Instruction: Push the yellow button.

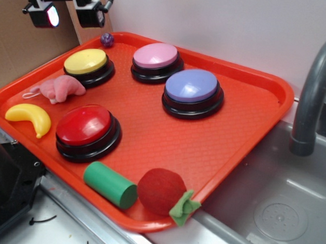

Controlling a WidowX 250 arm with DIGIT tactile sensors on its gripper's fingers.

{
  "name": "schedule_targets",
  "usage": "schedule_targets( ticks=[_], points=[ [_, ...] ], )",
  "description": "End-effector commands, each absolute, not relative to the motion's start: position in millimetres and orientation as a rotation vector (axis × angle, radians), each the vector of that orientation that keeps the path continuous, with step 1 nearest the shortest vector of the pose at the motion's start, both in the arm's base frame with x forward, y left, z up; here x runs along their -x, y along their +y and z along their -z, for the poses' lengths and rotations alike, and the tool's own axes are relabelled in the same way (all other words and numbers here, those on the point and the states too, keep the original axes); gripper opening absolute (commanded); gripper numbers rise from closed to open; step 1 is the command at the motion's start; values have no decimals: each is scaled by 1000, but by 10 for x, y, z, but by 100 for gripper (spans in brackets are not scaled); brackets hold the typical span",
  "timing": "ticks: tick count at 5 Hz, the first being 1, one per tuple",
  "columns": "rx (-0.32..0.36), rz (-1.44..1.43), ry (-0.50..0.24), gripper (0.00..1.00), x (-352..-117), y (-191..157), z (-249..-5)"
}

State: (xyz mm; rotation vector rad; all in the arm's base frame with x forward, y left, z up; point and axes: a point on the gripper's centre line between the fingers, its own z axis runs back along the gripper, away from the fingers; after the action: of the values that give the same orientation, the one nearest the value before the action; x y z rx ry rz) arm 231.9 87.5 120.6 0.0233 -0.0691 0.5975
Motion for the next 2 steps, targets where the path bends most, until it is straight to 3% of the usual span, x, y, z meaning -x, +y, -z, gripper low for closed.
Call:
schedule_targets(
  ticks=[1, 2],
  points=[
    [-40, -588, -122, 100, -2276, 915, -1420],
    [-44, -563, -128, 100, -2217, 863, -1482]
  ],
)
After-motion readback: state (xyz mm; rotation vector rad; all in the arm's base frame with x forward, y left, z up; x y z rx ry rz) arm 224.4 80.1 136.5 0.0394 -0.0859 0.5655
